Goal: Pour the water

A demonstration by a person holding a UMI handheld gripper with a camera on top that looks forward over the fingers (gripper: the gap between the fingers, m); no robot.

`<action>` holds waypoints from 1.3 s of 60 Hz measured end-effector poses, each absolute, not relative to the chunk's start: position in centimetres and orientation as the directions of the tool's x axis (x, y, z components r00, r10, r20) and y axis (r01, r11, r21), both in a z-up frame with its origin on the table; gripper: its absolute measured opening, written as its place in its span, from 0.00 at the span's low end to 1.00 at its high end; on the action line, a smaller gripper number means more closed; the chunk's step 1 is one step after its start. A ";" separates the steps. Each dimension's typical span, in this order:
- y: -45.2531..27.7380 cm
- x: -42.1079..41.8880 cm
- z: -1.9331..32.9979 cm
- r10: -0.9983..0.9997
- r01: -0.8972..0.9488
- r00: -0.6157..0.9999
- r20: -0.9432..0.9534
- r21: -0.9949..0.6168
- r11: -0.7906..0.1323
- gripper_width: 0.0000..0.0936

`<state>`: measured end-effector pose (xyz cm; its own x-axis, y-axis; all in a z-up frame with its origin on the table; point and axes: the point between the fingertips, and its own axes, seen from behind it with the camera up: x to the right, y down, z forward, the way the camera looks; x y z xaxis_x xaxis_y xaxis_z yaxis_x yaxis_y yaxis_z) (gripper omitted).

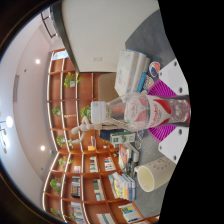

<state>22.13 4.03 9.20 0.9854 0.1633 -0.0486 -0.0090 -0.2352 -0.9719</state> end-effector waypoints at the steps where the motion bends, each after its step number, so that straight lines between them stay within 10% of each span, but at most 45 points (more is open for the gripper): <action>1: 4.1 22.0 9.2 0.164 -0.005 0.985 -0.045 -0.972 -0.234 0.36; 27: 1.3 22.4 9.3 0.120 0.055 0.993 0.023 -0.960 -0.275 0.85; 78: -9.1 20.5 21.5 0.011 -0.020 1.000 -0.026 -0.929 -0.369 0.89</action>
<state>20.46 -9.06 21.53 0.9996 0.0110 -0.0264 -0.0205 -0.3693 -0.9291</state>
